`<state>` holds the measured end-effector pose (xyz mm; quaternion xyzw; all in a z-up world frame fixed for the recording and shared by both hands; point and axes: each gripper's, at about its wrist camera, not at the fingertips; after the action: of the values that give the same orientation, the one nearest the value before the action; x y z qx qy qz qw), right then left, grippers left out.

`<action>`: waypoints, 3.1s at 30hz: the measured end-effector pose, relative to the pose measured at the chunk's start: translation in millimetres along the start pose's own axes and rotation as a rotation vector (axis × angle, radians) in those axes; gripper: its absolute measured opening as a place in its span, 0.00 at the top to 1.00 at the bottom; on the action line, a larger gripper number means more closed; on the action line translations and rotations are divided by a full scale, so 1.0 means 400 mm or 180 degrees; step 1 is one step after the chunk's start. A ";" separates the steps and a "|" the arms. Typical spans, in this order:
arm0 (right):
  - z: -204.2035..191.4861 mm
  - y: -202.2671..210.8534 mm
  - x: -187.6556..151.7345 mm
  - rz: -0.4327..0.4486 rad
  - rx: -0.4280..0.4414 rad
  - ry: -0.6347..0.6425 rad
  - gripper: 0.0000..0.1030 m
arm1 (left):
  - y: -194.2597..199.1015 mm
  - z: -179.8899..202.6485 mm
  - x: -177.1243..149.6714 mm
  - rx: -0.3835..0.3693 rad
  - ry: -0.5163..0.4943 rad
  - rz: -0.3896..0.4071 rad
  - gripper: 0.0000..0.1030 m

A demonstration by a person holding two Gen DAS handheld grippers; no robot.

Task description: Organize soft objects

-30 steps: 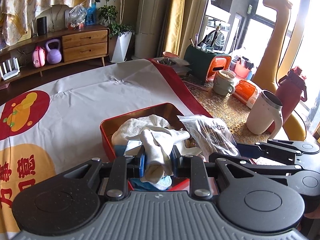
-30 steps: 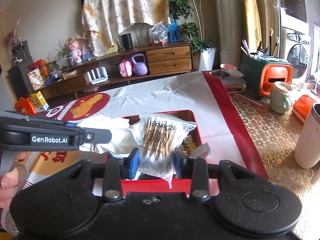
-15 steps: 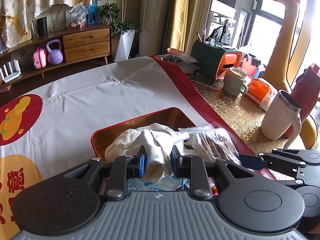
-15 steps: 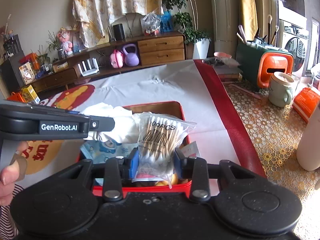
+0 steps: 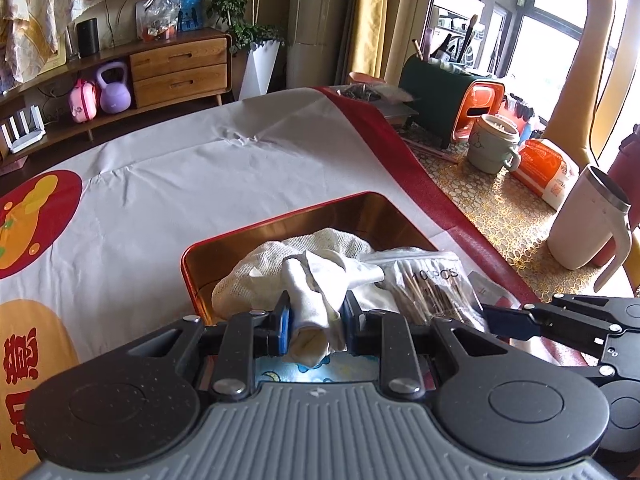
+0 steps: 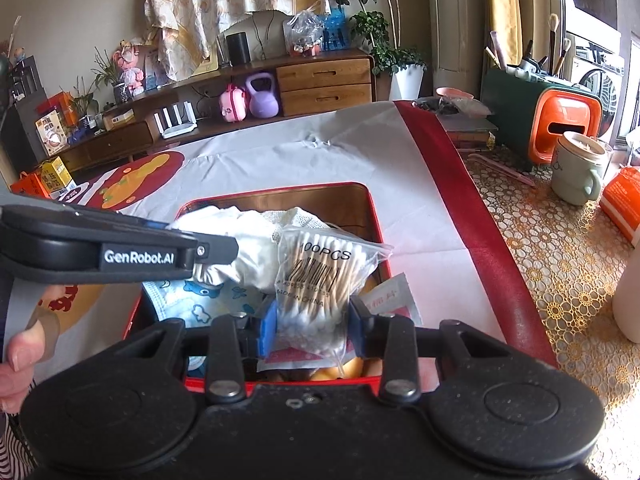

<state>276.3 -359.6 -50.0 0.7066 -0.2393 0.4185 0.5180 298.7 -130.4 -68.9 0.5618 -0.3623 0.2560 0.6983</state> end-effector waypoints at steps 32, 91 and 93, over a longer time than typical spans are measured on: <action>-0.014 0.066 0.010 0.0114 -0.0054 0.0076 0.40 | 0.060 -0.021 -0.030 -0.0015 0.0102 0.0083 0.34; -0.076 0.400 -0.074 0.0881 0.0059 -0.0202 0.00 | 0.483 -0.018 -0.184 -0.0316 0.0263 0.0737 0.00; -0.076 0.404 -0.078 0.0879 0.0048 -0.0218 0.00 | 0.490 -0.014 -0.191 -0.0299 0.0253 0.0749 0.00</action>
<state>124.6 -390.7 13.0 0.6847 -0.3487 0.4632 0.4417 103.5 -74.4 -12.8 0.4716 -0.4094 0.3409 0.7027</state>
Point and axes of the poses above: each gripper's, at about its wrist camera, not at the fingertips, and y roughly against the way its jaws point, z to its right, x to its top, and after that the axes turned 9 degrees about z, right-handed
